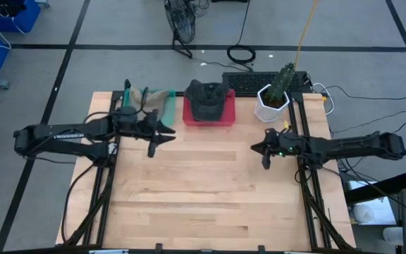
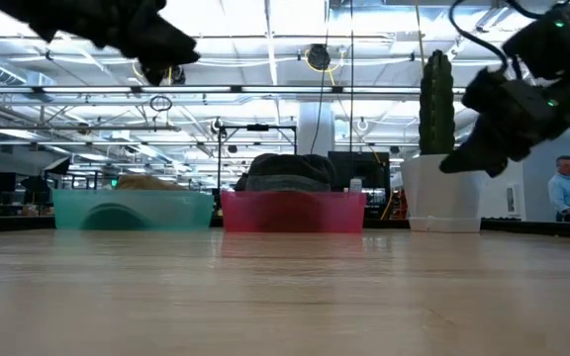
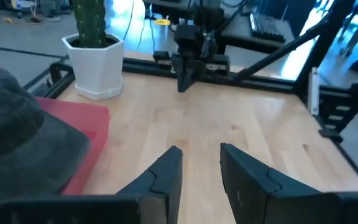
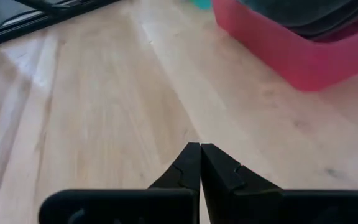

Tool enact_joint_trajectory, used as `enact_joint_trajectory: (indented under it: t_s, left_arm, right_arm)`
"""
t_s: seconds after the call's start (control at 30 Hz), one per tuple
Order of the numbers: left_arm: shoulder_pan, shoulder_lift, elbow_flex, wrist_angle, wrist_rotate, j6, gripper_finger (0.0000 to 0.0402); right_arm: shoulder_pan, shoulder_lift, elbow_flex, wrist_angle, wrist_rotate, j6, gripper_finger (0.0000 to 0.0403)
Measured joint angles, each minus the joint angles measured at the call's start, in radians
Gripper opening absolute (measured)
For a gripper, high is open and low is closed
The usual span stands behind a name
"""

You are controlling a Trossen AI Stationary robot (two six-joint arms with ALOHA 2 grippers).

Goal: Pick & Place hat
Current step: Return to Home Position

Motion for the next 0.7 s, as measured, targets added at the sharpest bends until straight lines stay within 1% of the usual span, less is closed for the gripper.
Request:
enact_joint_trajectory:
  t_s: [0.13,0.23,0.3,0.37,0.5,0.6,0.7]
  left_arm:
    - [-0.011,-0.079,-0.157,0.134,0.000,-0.062,0.0113]
    - [-0.011,-0.136,-0.282,0.279,0.001,-0.084,0.0113]
    - [-0.011,-0.172,-0.352,0.339,0.001,-0.085,0.0113]
    - [-0.011,-0.207,-0.404,0.361,0.007,-0.086,0.0113]
    - [-0.011,-0.291,-0.465,0.371,0.014,-0.076,0.0113]
    - [-0.013,-0.346,-0.509,0.381,0.047,-0.070,0.0113]
    - [-0.024,-0.392,-0.557,0.409,0.046,-0.112,0.0113]
  right_arm:
    - [0.012,-0.116,-0.076,0.004,0.001,0.006,0.0000]
    - [0.016,-0.180,-0.121,0.005,0.000,0.014,0.0000]
    - [0.015,-0.209,-0.140,0.007,-0.020,0.016,0.0000]
    - [0.015,-0.237,-0.157,0.012,-0.044,0.014,0.0000]
    - [0.015,-0.259,-0.168,0.005,-0.070,-0.014,0.0000]
    - [0.015,-0.269,-0.169,0.017,-0.072,-0.029,0.0000]
    - [0.015,-0.276,-0.169,0.028,-0.072,-0.031,0.0000]
